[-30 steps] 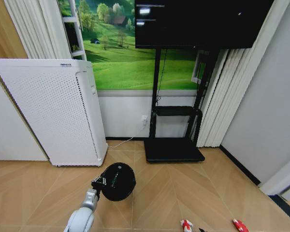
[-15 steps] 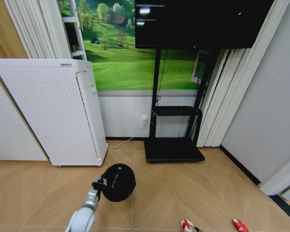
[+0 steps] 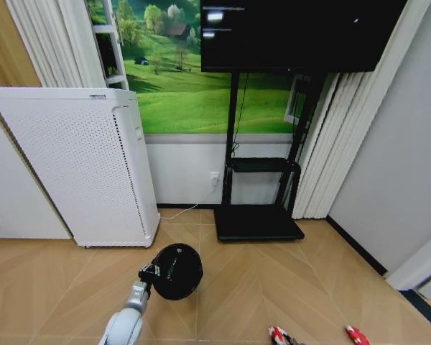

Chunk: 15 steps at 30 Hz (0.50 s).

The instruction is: Pick up the trash bin and place the garbage on the floor into it.

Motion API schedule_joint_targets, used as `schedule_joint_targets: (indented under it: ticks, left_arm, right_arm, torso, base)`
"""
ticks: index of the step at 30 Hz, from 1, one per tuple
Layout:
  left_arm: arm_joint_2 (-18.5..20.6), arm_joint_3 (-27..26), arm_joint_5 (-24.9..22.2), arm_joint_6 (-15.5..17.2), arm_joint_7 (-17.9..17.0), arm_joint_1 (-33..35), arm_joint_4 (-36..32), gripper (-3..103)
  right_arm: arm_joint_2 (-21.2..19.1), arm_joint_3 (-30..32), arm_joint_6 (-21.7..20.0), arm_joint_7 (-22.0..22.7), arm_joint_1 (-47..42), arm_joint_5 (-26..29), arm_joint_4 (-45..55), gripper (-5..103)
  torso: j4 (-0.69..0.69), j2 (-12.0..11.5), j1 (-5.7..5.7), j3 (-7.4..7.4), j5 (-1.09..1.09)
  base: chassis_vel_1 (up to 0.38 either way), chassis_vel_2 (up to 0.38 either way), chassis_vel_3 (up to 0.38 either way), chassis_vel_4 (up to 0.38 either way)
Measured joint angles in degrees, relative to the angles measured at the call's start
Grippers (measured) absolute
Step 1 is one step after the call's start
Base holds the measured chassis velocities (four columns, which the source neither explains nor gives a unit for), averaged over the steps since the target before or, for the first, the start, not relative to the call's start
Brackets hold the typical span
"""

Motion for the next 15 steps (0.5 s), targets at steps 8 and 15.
schedule_joint_targets:
  ticks: [8, 15]
  left_arm:
    - [-0.1, 0.2, 0.0, 0.0, 0.0, 0.0, 0.1, 3]
    - [-0.4, 1.3, 0.1, 0.0, 0.0, -1.3, 1.1, 3]
  right_arm:
    - [-0.1, 0.3, 0.2, -0.2, -0.4, -0.2, 0.3, 23]
    - [-1.3, 4.4, 1.0, 0.2, -2.2, -0.9, 5.5, 23]
  torso:
    - [0.01, 0.0, 0.0, 0.0, 0.01]
    - [0.02, 0.0, 0.0, 0.0, 0.02]
  base:
    - [0.0, 0.0, 0.0, 0.0]
    - [0.0, 0.0, 0.0, 0.0]
